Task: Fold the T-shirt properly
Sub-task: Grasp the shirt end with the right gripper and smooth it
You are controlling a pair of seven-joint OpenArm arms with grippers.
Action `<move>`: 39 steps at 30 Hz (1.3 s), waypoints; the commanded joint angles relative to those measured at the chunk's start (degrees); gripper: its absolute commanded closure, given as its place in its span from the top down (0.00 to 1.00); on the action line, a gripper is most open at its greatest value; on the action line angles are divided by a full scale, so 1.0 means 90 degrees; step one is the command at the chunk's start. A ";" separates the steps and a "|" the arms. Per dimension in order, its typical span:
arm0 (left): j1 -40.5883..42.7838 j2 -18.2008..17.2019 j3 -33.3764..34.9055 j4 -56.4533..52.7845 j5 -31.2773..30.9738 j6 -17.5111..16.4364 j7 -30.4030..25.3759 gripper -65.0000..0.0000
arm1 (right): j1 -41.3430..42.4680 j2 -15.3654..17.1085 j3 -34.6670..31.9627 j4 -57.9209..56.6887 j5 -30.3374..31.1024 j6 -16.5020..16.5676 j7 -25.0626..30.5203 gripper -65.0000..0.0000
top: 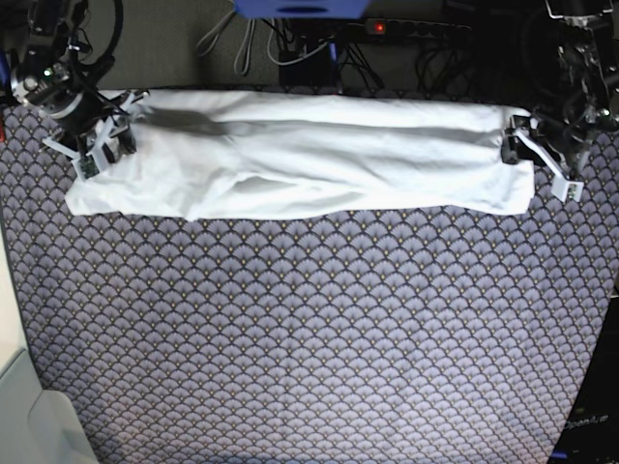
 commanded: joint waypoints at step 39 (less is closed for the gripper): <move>0.0040 0.0200 0.0111 -0.0461 0.0146 0.0017 0.0269 0.00 | -0.0118 -0.0252 0.0005 0.1272 0.0050 -0.0025 0.0085 0.49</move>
